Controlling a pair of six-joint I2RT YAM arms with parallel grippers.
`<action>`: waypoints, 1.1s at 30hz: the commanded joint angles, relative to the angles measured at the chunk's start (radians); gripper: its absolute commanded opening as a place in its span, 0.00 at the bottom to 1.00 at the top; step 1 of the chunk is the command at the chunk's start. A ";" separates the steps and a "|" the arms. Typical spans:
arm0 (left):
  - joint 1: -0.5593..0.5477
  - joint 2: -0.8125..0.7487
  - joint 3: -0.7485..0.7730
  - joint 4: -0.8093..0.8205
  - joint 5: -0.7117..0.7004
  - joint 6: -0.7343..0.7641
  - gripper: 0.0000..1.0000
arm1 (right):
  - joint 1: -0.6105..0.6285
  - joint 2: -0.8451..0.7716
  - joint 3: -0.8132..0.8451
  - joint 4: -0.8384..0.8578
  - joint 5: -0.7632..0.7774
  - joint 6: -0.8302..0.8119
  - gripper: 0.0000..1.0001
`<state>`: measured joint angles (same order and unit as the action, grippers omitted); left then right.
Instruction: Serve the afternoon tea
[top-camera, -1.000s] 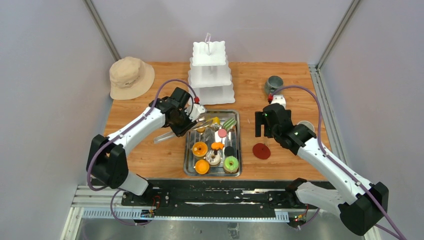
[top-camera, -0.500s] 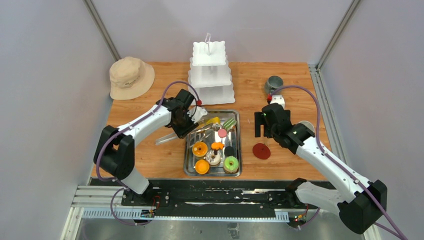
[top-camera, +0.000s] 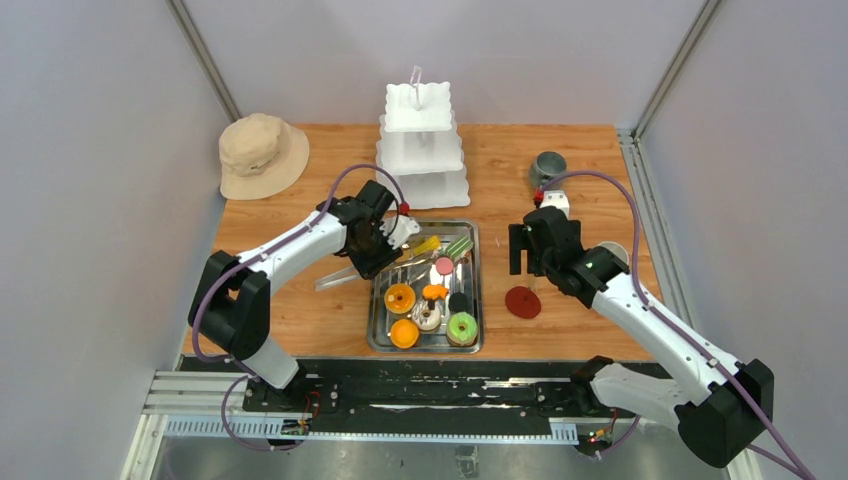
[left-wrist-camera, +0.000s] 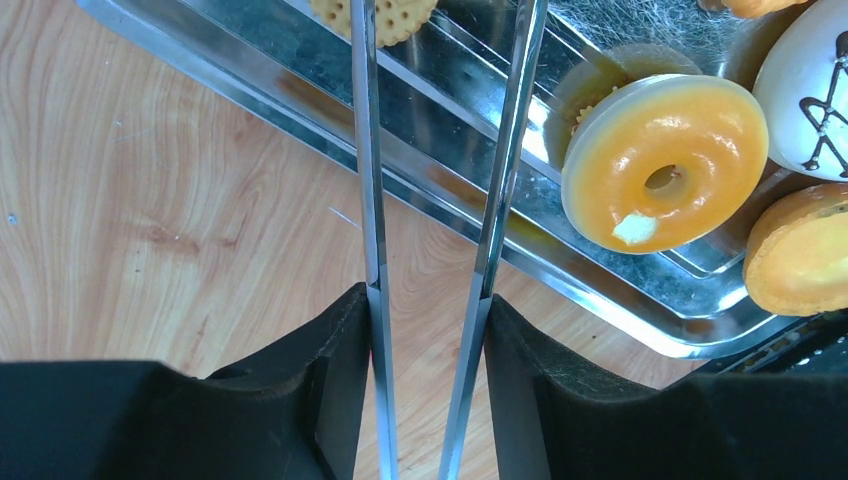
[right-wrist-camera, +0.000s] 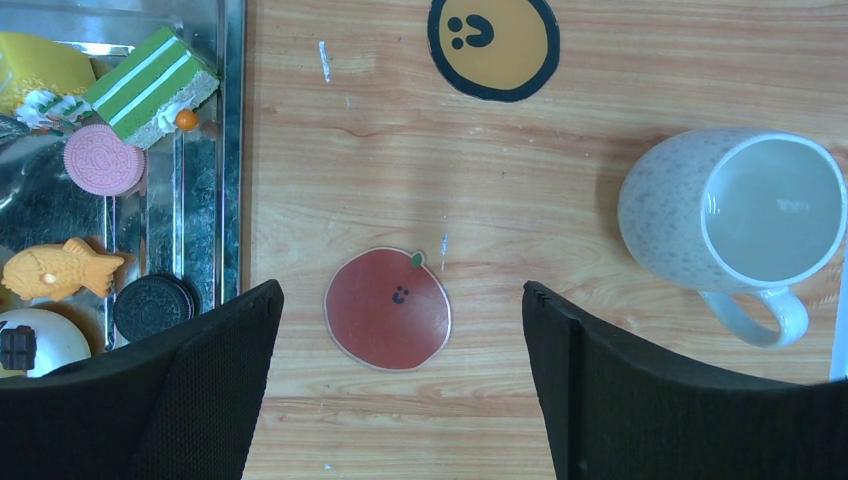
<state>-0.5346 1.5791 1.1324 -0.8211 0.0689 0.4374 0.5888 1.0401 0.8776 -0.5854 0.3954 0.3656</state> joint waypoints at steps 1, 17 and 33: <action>-0.008 -0.026 0.033 0.000 0.029 0.002 0.46 | 0.006 0.001 0.000 -0.023 0.019 -0.004 0.88; -0.009 -0.028 0.017 -0.036 0.054 -0.001 0.46 | 0.006 -0.017 -0.016 -0.024 0.016 -0.001 0.88; -0.009 0.046 0.068 -0.036 0.028 -0.043 0.32 | 0.006 -0.031 -0.021 -0.024 0.014 0.004 0.88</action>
<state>-0.5346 1.6279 1.1763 -0.8585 0.1040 0.4088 0.5888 1.0283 0.8722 -0.5983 0.3954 0.3660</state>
